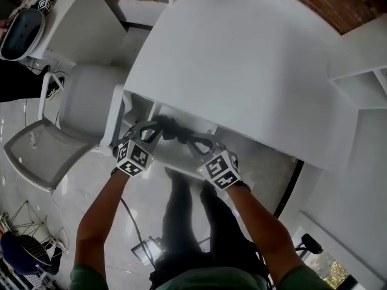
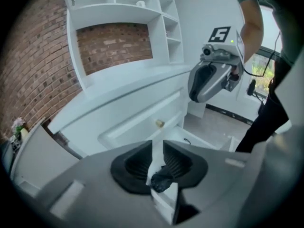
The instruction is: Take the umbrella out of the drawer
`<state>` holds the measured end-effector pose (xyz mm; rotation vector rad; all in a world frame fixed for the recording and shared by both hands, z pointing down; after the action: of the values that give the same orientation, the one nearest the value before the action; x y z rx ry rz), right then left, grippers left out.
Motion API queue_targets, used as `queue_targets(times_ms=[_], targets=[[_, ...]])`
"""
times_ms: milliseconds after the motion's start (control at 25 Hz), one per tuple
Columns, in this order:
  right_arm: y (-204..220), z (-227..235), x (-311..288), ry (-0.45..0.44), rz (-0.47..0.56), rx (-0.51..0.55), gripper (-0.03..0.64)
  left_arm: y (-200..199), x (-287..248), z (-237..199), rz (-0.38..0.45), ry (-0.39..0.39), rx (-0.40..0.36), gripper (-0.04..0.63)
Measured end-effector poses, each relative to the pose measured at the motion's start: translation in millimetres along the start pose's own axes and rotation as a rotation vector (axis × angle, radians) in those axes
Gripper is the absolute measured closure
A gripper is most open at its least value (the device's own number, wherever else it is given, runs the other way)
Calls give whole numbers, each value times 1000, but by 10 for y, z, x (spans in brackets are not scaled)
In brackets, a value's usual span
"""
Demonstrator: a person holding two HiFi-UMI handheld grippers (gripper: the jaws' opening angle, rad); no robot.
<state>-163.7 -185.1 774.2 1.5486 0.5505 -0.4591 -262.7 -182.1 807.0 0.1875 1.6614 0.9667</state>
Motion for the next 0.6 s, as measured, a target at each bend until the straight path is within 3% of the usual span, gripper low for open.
queue_targets(times_ms=[280, 600], targets=[[736, -145, -565, -78, -51, -2, 501, 714, -598, -51, -104, 41, 17, 488], [1508, -302, -1190, -159, -155, 53, 421, 1429, -1175, -26, -214, 114, -40, 382]])
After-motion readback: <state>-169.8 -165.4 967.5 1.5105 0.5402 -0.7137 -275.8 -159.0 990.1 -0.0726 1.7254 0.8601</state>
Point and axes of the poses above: the fingertips, and each gripper's own axes: x backward along the fingers, z to its right, y out of its underside, the point moved 1 cm from there along x, backward along the fingers, and after that the axes turned 15 degrees about x, right-handed, at the moved point
